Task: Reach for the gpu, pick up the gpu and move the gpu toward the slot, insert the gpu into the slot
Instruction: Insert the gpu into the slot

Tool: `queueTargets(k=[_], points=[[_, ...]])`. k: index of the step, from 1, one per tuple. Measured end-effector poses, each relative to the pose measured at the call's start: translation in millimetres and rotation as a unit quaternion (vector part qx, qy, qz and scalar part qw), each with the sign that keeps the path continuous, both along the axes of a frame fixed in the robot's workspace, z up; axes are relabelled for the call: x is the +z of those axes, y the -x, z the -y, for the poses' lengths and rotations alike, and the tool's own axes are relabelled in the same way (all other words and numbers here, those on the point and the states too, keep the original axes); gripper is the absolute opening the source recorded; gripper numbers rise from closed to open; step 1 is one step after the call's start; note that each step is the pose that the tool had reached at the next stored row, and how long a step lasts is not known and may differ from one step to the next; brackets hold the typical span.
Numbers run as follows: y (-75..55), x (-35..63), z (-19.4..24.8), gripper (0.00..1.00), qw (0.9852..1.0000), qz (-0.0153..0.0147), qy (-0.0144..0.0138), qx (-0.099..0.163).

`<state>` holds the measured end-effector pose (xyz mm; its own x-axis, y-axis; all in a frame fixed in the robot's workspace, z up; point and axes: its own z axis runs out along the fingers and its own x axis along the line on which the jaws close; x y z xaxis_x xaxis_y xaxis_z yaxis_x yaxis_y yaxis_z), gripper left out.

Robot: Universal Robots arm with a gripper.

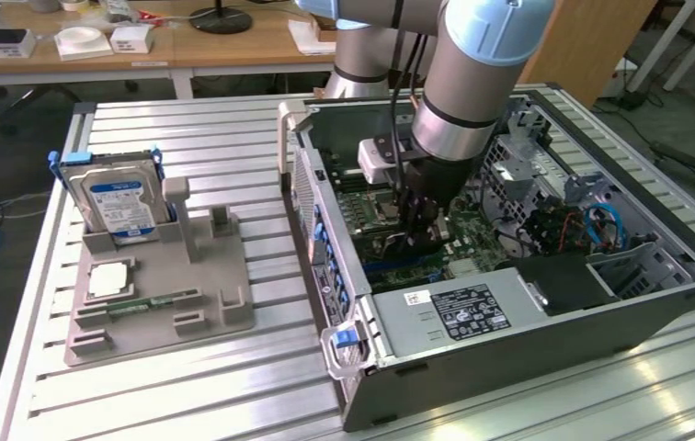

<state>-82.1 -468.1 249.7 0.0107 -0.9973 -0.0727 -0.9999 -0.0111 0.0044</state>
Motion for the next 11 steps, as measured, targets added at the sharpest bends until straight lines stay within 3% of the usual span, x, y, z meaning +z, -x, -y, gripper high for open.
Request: queueTargets(k=[11], points=[[0.1, -1.5, 2.7, 0.26, 1.0, -0.0003, 0.0005, 0.0]])
